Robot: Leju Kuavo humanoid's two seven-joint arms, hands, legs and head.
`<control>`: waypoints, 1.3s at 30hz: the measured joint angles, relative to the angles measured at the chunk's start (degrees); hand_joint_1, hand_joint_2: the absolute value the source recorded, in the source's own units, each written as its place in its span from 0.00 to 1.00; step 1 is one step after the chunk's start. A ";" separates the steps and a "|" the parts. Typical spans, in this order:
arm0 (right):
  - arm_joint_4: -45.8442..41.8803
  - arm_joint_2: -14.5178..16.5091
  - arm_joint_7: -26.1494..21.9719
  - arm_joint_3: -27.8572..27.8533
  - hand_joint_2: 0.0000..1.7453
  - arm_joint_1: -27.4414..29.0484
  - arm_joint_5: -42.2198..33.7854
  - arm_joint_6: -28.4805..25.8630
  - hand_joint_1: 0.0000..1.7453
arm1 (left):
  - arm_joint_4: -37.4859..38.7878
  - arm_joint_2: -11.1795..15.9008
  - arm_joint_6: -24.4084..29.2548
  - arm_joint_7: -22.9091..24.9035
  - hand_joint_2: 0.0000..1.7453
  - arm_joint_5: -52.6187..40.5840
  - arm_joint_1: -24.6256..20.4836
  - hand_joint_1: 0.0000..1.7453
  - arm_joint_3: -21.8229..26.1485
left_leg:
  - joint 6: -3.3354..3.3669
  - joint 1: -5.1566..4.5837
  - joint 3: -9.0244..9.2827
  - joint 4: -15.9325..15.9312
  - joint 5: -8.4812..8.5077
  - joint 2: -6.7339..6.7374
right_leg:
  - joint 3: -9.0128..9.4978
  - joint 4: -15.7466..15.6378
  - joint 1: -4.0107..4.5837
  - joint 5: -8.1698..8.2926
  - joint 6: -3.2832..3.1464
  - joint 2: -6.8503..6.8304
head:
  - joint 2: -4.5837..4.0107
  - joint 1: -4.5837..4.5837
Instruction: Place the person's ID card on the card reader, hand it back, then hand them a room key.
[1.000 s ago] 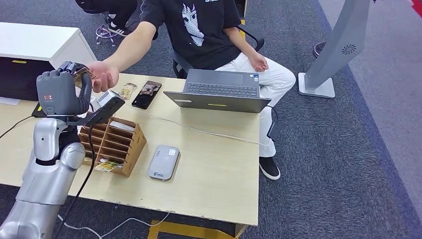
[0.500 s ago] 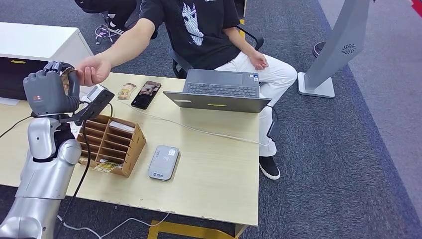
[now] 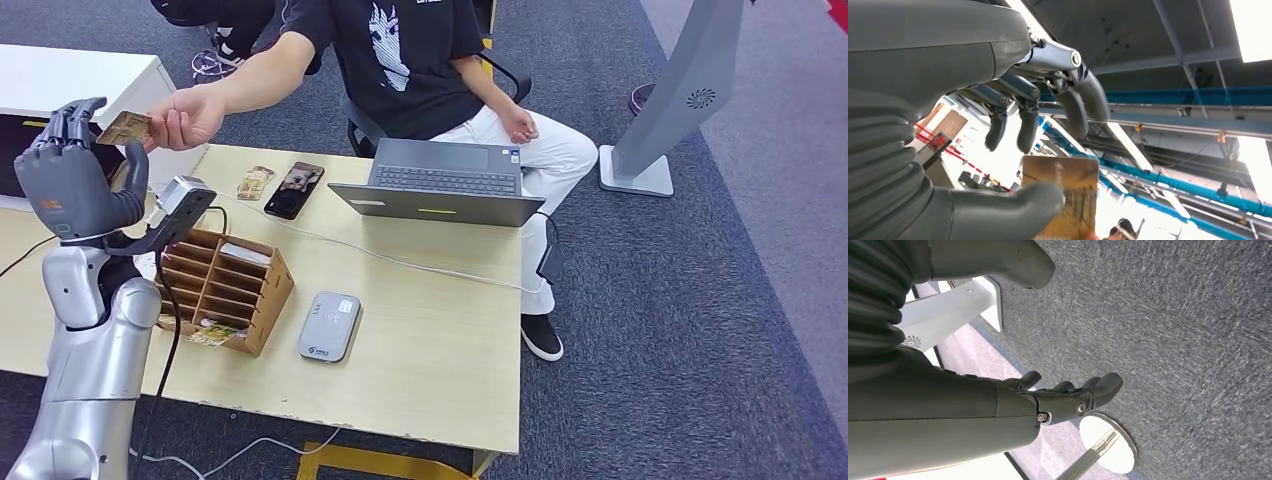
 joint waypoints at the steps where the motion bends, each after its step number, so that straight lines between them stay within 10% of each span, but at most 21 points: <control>1: 0.00 0.03 0.01 0.08 1.00 -0.01 0.00 0.01 0.00 | -0.30 -0.59 0.01 -0.86 1.00 -0.06 0.08 0.00 0.88 | 0.00 0.00 0.00 0.00 0.00 0.00 | 0.00 0.00 0.00 0.00 0.00 0.00 | 0.00 -0.01; 22: 0.00 0.06 -0.51 0.74 1.00 0.09 -0.37 0.03 0.00 | -6.86 -8.10 0.01 -9.03 1.00 1.45 3.80 0.00 9.79 | -0.01 0.00 0.02 0.00 0.02 0.00 | 0.02 0.01 0.00 0.01 -0.01 -0.01 | 0.00 -0.01; 32: 0.00 0.06 -2.28 -0.48 1.00 1.82 -4.50 -1.04 0.00 | -8.81 -2.18 -7.20 15.85 1.00 -14.42 14.86 0.00 8.52 | -0.06 0.02 0.06 -0.06 -0.02 0.08 | -0.02 0.01 0.02 -0.07 -0.07 0.08 | -0.01 -0.01; 39: 0.00 0.06 -2.38 -2.11 1.00 2.65 -5.70 -1.26 0.00 | -13.93 1.33 -11.00 22.78 1.00 -20.09 23.13 0.00 8.54 | -0.06 0.02 0.02 -0.07 -0.04 0.04 | 0.01 0.01 0.01 -0.12 -0.09 0.02 | 0.00 0.00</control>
